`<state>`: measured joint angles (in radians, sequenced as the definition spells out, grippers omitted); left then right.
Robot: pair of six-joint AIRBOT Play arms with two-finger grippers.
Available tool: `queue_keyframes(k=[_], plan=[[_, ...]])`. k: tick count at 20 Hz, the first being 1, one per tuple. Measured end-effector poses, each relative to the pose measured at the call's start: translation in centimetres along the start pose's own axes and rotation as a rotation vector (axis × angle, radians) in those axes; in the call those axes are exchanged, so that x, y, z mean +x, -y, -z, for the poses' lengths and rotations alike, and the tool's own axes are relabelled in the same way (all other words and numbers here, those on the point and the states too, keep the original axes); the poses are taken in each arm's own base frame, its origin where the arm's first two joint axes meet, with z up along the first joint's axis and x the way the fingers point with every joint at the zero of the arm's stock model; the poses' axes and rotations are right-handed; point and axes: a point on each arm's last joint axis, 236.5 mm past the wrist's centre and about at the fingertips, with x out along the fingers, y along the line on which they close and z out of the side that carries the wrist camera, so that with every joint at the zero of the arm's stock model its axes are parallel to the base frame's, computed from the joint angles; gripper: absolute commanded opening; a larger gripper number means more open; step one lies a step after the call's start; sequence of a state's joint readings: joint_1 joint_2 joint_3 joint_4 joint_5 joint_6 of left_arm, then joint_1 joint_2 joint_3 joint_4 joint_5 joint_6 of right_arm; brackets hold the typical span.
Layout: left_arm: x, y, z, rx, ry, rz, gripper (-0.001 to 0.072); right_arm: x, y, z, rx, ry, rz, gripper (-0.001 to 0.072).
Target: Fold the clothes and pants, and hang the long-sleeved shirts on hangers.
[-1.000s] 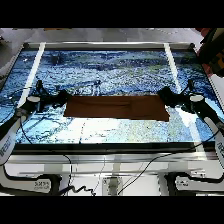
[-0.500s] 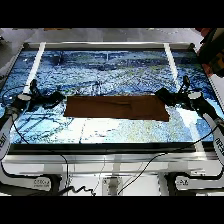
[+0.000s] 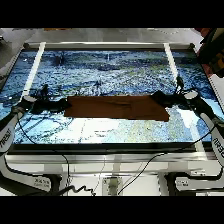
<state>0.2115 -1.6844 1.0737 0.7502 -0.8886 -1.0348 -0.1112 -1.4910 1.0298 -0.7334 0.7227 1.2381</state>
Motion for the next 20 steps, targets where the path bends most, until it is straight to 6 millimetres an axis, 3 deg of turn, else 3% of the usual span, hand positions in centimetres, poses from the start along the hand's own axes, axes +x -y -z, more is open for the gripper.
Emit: queue_keyframes(k=[1, 2, 3, 4, 8, 10, 13, 17, 20], plan=[[0.5, 0.7, 0.3, 0.021, -0.013, 0.010, 0.0024, 0.4, -0.9, 0.4, -0.020, -0.007, -0.006, 0.0316], [0.8, 1.4, 0.7, 0.041, -0.028, 0.022, 0.0018, 0.9, -1.9, 1.0, -0.042, -0.015, -0.014, 0.0300], [0.9, 2.4, 0.8, 0.075, -0.041, 0.037, 0.0018, 1.4, -3.0, 1.6, -0.066, -0.023, -0.023, 0.0105], [0.8, 3.2, 0.8, 0.110, -0.052, 0.049, 0.0018, 1.9, -4.3, 2.3, -0.096, -0.032, -0.034, 0.0015], [-3.2, 8.2, -0.5, 0.235, -0.047, 0.144, 0.0018, 3.4, -10.4, 4.2, -0.234, -0.031, -0.088, 0.0013], [-6.9, 10.5, -1.4, 0.282, -0.007, 0.176, 0.0018, 4.0, -13.9, 5.0, -0.297, -0.017, -0.124, 0.0013], [-13.0, 13.1, -1.4, 0.321, 0.050, 0.197, 0.0018, 5.3, -19.1, 7.9, -0.350, -0.043, -0.187, 0.0013], [-19.7, 16.0, -0.1, 0.388, 0.128, 0.199, 0.0018, 8.0, -25.2, 14.3, -0.385, -0.137, -0.260, 0.0013], [-22.5, 17.7, 0.9, 0.433, 0.175, 0.194, 0.0019, 9.9, -29.5, 19.2, -0.398, -0.205, -0.309, 0.0012]])
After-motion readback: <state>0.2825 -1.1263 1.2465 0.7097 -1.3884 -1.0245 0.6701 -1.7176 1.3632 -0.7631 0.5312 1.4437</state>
